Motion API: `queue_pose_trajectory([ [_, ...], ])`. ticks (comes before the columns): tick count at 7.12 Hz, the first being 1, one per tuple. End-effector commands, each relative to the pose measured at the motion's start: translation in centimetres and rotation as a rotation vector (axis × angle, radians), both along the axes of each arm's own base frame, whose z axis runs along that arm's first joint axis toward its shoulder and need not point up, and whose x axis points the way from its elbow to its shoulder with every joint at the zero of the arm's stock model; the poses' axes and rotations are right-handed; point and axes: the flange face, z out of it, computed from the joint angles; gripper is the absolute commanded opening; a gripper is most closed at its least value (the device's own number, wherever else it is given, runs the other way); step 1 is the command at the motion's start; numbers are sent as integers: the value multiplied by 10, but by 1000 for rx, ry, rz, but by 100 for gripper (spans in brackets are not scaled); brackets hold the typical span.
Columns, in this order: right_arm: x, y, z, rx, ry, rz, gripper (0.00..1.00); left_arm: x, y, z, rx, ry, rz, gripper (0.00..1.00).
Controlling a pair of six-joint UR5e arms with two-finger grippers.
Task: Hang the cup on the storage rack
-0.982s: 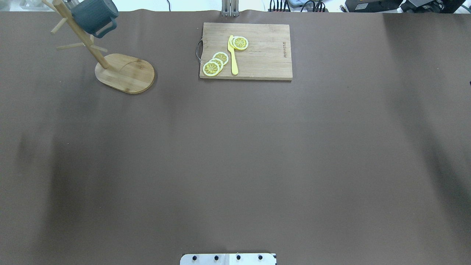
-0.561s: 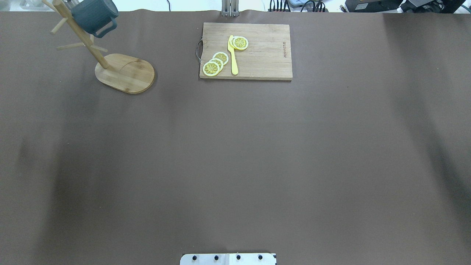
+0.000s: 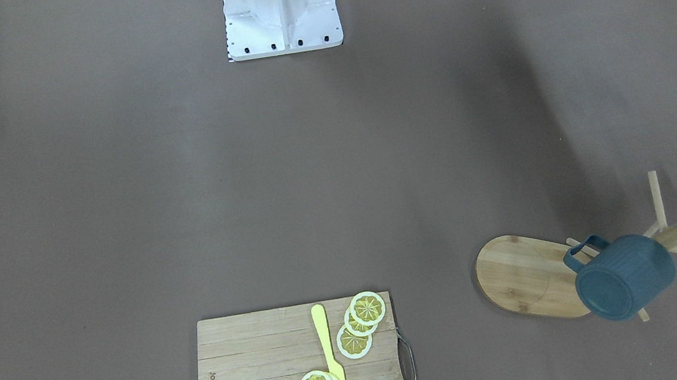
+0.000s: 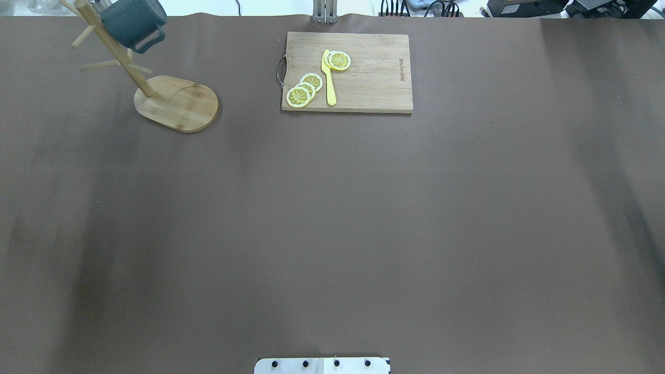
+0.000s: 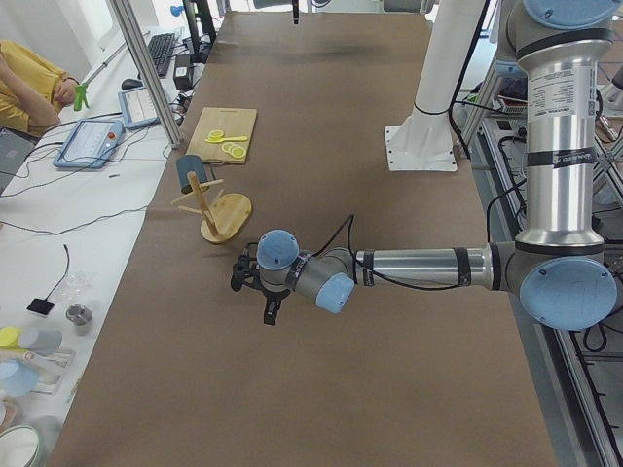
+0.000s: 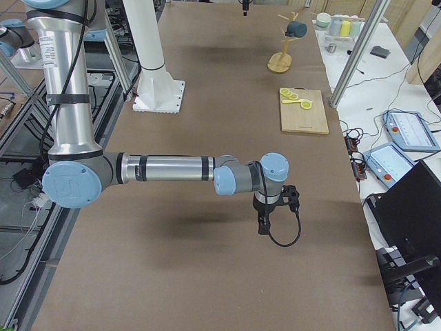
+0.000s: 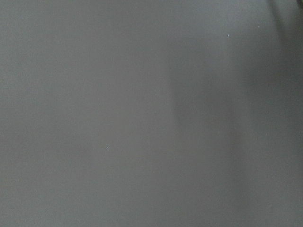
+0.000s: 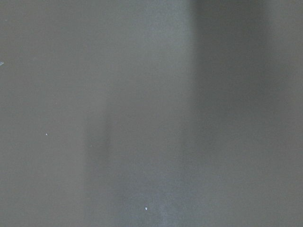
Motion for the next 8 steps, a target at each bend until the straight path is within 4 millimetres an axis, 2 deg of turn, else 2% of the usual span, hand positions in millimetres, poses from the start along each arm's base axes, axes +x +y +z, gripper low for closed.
queue_pose_trajectory([
  [1,4,1,0,-22,-60,-21,100,-3,14,8,-19,-8,6,98],
  [3,7,0,-1,-18,-71,-18,100,1,6,-3,-60,9,-39,98],
  [8,7,-4,-5,-7,-70,-18,100,4,-6,-13,-29,16,-40,98],
])
